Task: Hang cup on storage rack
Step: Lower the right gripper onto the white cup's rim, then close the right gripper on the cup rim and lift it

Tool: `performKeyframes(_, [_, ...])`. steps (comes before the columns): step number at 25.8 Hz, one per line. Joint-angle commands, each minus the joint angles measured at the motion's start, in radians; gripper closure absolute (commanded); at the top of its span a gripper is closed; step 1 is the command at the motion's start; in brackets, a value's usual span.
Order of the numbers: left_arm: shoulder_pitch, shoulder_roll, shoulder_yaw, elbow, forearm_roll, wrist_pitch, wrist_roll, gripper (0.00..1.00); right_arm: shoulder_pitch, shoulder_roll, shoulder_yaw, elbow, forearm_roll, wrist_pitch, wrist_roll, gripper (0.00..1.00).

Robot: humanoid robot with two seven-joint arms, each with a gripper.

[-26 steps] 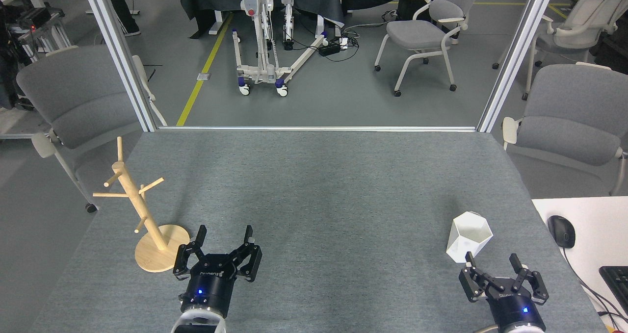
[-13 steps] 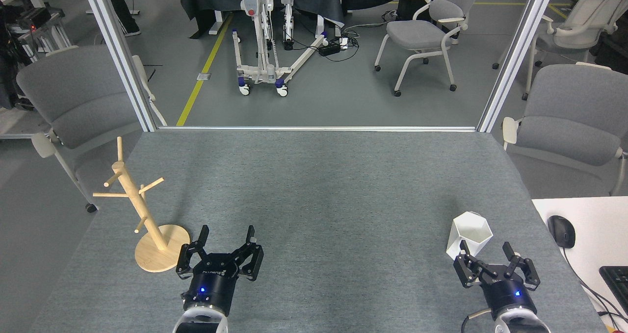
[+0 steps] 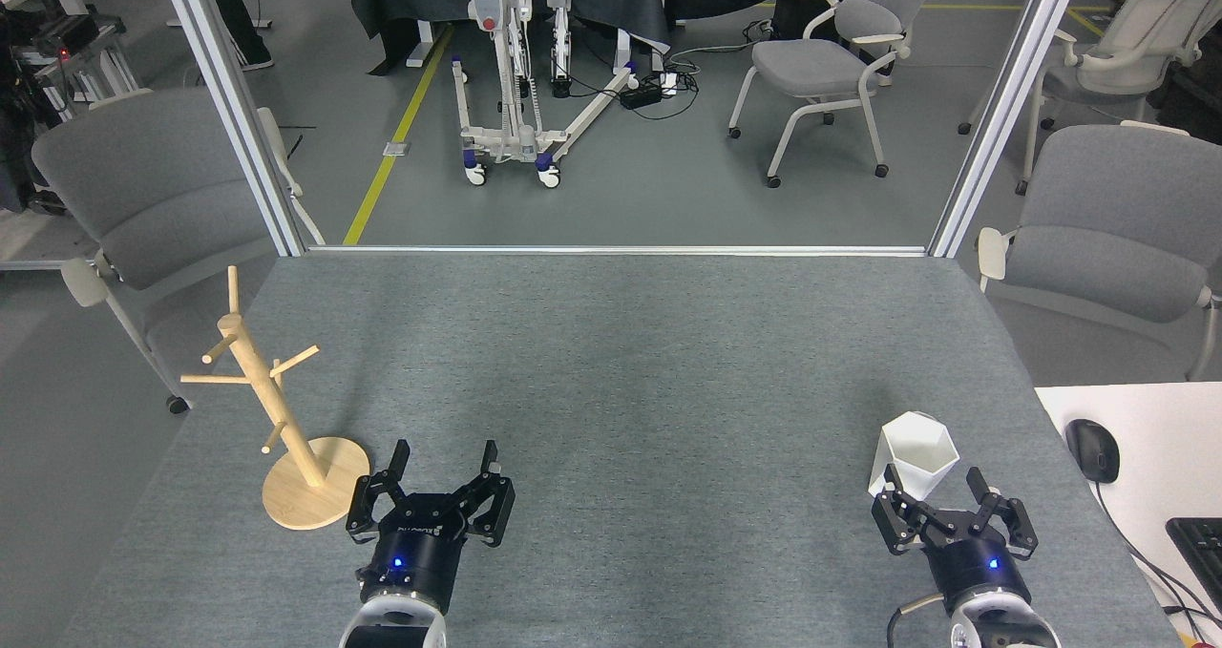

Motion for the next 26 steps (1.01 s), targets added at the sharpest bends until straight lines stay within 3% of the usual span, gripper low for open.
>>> performKeyframes(1, [-0.001, -0.001, 0.0, 0.012, 0.0, 0.0, 0.0, 0.0, -0.005, 0.0, 0.0, 0.002, 0.0, 0.001, 0.001, 0.01])
performKeyframes(26, [-0.01, 0.0, 0.0, 0.045, 0.0, 0.003, 0.0, 0.0, -0.094, -0.003, 0.02, 0.118, 0.0, 0.012, 0.001, 0.01])
